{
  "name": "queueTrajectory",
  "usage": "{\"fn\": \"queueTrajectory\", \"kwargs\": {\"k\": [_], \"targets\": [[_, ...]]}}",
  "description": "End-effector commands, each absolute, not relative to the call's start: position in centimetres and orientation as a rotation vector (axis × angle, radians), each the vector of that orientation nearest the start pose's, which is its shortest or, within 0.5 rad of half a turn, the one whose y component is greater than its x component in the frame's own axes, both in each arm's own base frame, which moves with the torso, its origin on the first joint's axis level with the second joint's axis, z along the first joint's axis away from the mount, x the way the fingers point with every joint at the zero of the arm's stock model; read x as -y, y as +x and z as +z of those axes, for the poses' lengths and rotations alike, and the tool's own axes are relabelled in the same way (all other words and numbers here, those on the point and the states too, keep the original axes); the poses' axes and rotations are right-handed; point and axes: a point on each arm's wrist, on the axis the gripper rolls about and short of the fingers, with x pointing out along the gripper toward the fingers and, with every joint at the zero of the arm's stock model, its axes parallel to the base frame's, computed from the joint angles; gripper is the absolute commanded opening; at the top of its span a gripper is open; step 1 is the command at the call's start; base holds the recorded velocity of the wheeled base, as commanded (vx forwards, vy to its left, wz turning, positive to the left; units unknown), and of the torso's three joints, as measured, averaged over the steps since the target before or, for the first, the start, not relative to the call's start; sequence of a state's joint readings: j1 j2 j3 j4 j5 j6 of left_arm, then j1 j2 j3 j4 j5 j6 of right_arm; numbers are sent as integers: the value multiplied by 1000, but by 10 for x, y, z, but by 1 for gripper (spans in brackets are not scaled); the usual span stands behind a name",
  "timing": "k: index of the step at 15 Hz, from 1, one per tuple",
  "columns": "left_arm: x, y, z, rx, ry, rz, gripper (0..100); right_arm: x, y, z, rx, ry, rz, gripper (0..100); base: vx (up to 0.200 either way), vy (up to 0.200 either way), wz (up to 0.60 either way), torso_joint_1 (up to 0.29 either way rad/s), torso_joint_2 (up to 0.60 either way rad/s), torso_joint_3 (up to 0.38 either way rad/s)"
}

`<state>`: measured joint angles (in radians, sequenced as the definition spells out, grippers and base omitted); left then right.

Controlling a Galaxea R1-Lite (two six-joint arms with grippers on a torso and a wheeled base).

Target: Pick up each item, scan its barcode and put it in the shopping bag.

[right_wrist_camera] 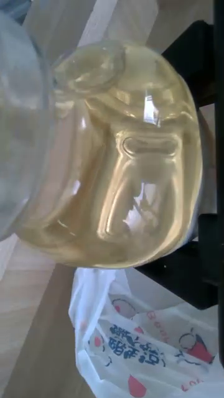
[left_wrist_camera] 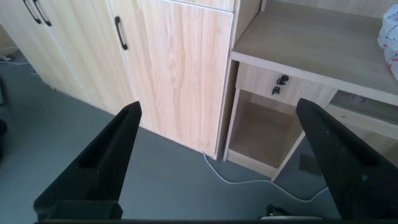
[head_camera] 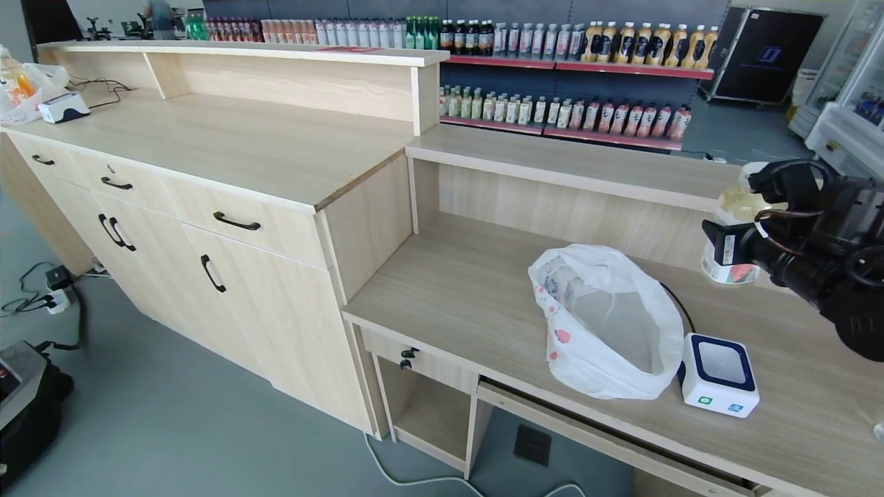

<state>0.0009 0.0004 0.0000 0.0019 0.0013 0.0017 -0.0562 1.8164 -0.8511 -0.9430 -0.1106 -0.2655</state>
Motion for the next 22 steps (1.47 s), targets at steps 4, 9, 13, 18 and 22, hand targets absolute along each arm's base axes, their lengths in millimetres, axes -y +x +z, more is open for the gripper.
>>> {"fn": "queueTrajectory", "kwargs": {"k": [4, 9, 13, 18, 22], "targets": [[0, -23, 75, -3, 2, 2, 100, 18, 371, 127, -117, -231, -20, 0, 0, 0, 0, 0, 0, 0], [0, -23, 75, -2, 2, 3, 100, 16, 392, 85, -93, -162, 114, 0, 0, 0, 0, 0, 0, 0], [0, -23, 75, -2, 2, 3, 100, 9, 410, 56, -49, -168, 154, 0, 0, 0, 0, 0, 0, 0], [0, -23, 75, -2, 2, 3, 100, 9, 425, 28, -60, -176, 175, 0, 0, 0, 0, 0, 0, 0], [0, -23, 75, -2, 2, 3, 100, 4, 438, 20, -32, -177, 213, 0, 0, 0, 0, 0, 0, 0]]}}
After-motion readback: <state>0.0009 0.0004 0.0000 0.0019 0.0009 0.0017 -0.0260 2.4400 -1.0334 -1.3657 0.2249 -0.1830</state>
